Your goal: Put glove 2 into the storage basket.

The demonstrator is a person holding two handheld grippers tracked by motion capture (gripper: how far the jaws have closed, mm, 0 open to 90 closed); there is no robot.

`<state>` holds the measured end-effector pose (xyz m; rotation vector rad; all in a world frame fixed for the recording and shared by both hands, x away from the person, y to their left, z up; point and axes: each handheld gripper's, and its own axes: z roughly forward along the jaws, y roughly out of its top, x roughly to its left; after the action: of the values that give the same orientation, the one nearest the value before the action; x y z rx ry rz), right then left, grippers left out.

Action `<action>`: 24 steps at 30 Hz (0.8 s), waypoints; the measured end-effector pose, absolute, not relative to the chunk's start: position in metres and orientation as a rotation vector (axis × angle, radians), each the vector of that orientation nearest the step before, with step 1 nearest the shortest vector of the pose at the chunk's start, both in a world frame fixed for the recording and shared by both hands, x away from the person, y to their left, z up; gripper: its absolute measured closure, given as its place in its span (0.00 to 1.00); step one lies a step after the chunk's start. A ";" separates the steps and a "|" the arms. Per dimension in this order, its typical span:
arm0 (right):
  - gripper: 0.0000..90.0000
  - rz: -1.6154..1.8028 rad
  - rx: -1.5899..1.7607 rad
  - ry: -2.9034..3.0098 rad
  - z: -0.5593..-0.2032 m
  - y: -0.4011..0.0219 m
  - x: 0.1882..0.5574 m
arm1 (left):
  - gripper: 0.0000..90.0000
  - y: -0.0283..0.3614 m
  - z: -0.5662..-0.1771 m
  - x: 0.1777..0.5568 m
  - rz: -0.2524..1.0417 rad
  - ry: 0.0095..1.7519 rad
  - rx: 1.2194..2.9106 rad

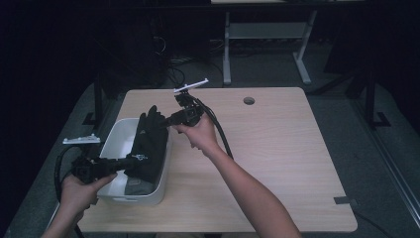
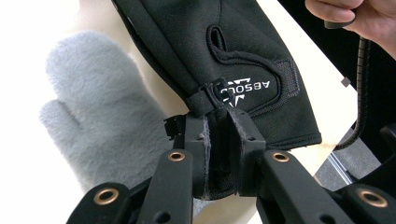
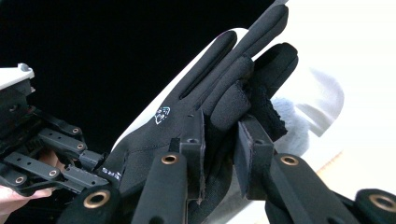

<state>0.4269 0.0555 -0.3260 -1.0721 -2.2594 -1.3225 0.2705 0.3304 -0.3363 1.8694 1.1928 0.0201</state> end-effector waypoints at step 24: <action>0.83 -1.234 -1.020 -2.304 -0.350 0.089 0.435 | 0.87 0.349 -0.359 0.266 0.003 1.272 1.863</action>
<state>0.4354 0.0890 -0.3501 -1.0201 -2.3040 -1.2338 0.2660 0.3490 -0.3594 1.8634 1.2717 0.0029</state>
